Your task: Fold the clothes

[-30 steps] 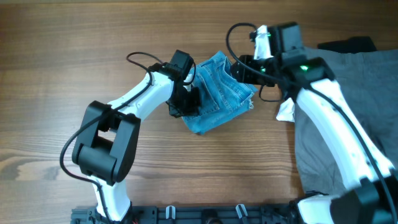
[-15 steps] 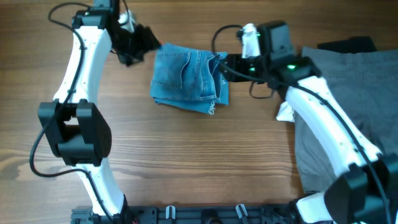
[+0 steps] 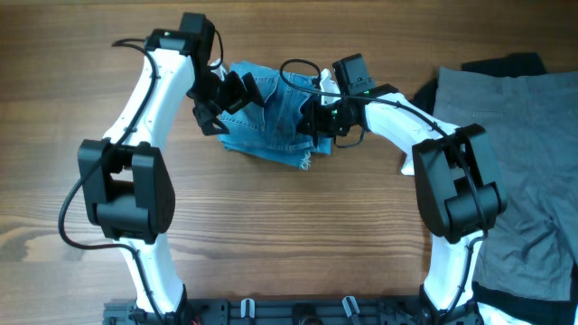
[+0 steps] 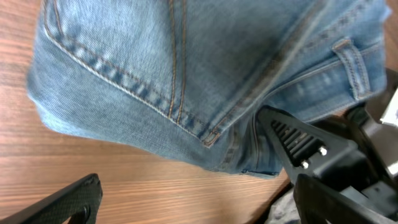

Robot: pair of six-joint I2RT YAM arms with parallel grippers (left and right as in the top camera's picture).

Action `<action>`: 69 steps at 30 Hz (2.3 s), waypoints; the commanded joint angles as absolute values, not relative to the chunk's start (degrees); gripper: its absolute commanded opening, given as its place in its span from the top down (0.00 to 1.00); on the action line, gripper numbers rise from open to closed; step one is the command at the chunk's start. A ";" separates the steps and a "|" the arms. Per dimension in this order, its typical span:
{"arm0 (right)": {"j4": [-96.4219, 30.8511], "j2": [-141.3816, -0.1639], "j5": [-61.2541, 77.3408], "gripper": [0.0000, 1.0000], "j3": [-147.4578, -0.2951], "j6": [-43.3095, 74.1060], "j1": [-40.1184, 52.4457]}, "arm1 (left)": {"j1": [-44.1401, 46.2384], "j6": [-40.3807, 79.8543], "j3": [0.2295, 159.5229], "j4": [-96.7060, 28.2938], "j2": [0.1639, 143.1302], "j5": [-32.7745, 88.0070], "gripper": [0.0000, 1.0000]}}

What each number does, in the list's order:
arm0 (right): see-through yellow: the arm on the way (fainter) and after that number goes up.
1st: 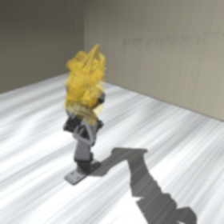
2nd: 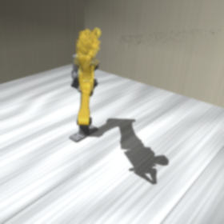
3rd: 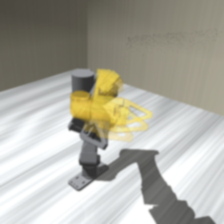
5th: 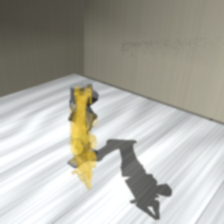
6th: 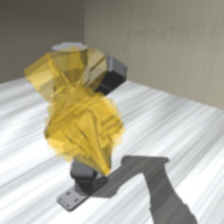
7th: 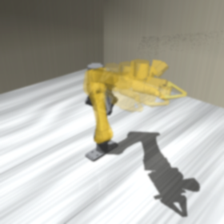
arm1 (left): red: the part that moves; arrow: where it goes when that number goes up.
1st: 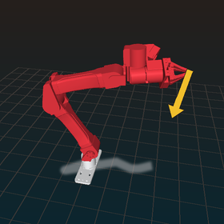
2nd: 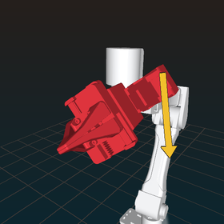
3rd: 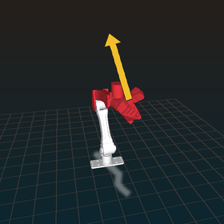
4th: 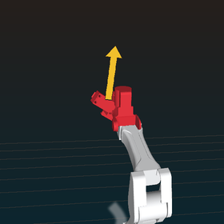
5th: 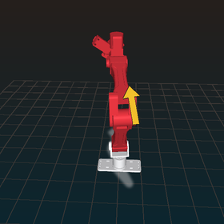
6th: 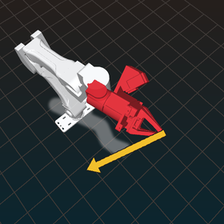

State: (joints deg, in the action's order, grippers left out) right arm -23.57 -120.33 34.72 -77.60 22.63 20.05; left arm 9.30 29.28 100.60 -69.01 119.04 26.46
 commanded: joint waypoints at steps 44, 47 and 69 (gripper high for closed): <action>-47.22 -82.50 25.69 0.86 -77.78 19.55 12.71 | -39.16 9.72 98.21 -55.31 106.37 32.75 0.00; -46.28 -77.93 20.64 0.85 -77.78 19.46 13.85 | -35.00 -0.43 102.54 -64.71 94.48 33.15 0.00; -55.00 -81.19 17.98 0.67 -77.12 16.56 14.31 | -32.25 24.77 61.52 -44.01 96.57 9.37 0.96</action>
